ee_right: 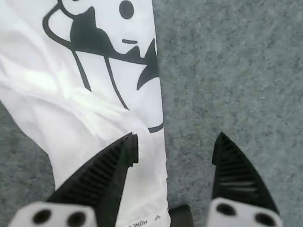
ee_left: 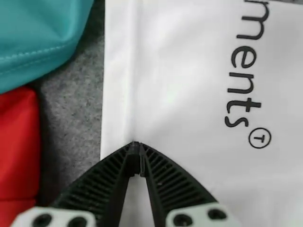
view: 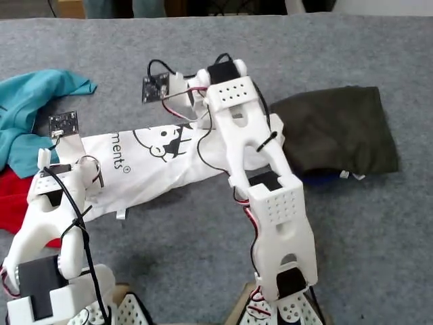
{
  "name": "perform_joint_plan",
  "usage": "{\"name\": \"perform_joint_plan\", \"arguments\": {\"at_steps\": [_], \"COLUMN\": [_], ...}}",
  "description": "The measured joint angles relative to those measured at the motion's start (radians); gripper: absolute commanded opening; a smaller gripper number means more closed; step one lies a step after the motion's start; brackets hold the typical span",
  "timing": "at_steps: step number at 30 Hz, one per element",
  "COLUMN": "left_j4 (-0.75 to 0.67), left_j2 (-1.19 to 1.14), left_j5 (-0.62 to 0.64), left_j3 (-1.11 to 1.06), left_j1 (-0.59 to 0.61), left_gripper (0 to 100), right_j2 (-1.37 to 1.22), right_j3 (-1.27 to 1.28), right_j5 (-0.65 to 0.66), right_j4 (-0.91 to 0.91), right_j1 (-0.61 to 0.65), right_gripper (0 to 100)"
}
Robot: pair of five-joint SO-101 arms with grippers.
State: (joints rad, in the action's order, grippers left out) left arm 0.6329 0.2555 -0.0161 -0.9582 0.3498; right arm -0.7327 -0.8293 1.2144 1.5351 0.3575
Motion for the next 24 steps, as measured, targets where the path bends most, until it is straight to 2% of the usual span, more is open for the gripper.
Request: {"name": "perform_joint_plan", "arguments": {"at_steps": [5,6,8,9,11,13,16,19,24], "left_j4": [0.0,0.0,0.0,0.0,0.0,0.0,0.0,0.0,0.052], "left_j2": [0.0,0.0,0.0,0.0,0.0,0.0,0.0,0.0,0.0], "left_j5": [0.0,0.0,0.0,0.0,0.0,0.0,0.0,0.0,0.0], "left_j3": [0.0,0.0,0.0,0.0,0.0,0.0,0.0,0.0,0.064], "left_j1": [0.0,0.0,0.0,0.0,0.0,0.0,0.0,0.0,0.0], "left_gripper": [3,3,3,3,3,3,3,3,3], "right_j2": [0.0,0.0,0.0,0.0,0.003,0.023,0.075,0.12,0.15], "right_j3": [-0.155,-0.169,-0.172,-0.172,-0.14,-0.066,0.081,0.241,0.496], "right_j5": [-0.02,-0.041,-0.115,-0.155,-0.23,-0.299,-0.364,-0.407,-0.439], "right_j4": [0.172,0.198,0.215,0.216,0.222,0.222,0.222,0.212,0.057], "right_j1": [0.0,0.0,-0.003,-0.008,-0.017,-0.015,-0.017,-0.017,-0.048], "right_gripper": [23.4,18.6,2.3,1.2,5.5,1.2,1.5,1.4,1.4]}}
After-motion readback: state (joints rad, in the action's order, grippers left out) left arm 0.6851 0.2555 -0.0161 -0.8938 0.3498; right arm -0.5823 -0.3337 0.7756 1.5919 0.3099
